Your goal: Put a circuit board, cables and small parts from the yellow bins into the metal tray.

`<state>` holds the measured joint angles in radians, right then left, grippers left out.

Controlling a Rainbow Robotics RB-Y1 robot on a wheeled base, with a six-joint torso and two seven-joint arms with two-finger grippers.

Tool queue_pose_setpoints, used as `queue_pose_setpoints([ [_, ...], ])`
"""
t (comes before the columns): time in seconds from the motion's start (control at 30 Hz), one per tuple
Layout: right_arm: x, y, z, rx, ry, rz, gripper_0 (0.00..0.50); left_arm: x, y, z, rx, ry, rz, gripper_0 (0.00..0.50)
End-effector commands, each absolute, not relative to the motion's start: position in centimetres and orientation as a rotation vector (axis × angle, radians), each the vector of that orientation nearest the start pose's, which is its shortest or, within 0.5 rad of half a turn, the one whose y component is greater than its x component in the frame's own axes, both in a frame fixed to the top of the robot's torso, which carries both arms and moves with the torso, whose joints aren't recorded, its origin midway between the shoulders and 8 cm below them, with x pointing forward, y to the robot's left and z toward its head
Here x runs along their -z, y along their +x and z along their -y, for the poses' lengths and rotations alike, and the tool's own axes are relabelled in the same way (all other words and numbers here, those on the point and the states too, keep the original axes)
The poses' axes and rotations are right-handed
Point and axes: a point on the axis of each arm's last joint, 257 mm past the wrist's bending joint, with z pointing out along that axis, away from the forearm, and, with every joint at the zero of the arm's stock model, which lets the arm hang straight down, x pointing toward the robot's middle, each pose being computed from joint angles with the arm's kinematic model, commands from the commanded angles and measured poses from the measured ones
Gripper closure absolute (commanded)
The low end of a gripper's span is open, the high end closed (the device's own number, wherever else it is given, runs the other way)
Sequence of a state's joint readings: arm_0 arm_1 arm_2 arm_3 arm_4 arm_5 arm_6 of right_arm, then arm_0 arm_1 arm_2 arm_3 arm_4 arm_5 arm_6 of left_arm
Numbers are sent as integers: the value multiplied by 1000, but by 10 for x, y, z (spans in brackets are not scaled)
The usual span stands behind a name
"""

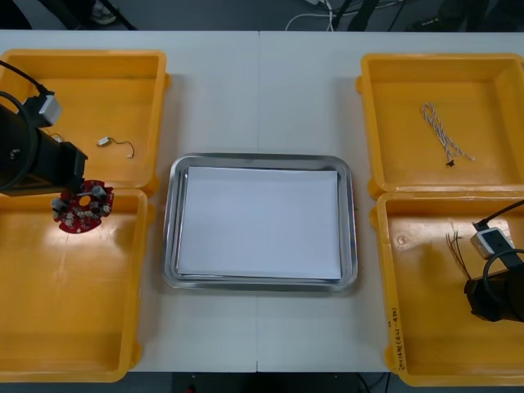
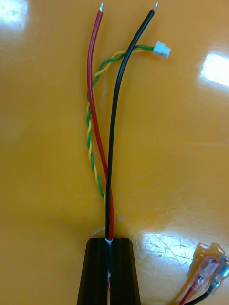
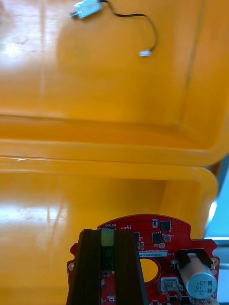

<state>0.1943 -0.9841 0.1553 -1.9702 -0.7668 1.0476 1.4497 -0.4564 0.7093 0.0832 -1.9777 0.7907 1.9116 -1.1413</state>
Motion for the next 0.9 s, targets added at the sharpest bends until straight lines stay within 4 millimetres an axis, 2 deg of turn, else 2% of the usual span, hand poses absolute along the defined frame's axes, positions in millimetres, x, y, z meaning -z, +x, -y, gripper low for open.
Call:
queue_pose_setpoints([
  [0.03,337,356,375,52,-385,-2657,500,127,443,-277,110,46,-2656,498],
  [0.23,320,356,379,88,-410,-2677,500,126,441,-240,142,136,-2655,500],
  [0.4,300,354,384,122,-419,-2693,500,134,437,-213,146,198,-2660,499],
  [0.6,281,351,383,105,-407,-2713,500,146,431,-188,140,236,-2662,500],
  [0.9,234,342,382,20,-367,-2771,500,166,425,-156,127,285,-2668,500],
])
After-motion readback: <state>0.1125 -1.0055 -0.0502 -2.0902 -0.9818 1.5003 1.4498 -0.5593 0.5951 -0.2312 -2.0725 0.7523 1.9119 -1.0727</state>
